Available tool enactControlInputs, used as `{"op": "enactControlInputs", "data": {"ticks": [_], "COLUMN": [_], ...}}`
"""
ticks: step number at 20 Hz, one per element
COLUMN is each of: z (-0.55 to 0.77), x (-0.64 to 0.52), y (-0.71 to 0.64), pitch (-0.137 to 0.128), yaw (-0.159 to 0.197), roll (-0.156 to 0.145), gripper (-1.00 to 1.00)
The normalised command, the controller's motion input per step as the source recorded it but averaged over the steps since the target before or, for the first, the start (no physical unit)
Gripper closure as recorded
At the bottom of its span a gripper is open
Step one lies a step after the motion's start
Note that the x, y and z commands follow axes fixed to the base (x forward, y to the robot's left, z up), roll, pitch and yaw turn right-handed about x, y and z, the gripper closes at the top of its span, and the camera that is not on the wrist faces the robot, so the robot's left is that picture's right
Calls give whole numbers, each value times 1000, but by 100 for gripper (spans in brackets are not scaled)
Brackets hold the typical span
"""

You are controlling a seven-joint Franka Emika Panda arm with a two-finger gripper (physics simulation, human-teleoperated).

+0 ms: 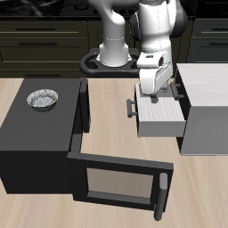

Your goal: Close the top drawer of the white cabinet and place the bowl in the middle drawer

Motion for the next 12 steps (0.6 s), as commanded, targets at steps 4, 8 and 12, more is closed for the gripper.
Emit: {"op": "enactControlInputs", "data": {"ticks": [4,8,12], "z": [306,389,375], "x": [-110,-113,-64], "y": [-317,-421,-402], "pitch": [25,35,65], "yaw": [-52,-157,-242], "roll": [-14,-55,-40], "gripper": [-100,-100,-100]}}
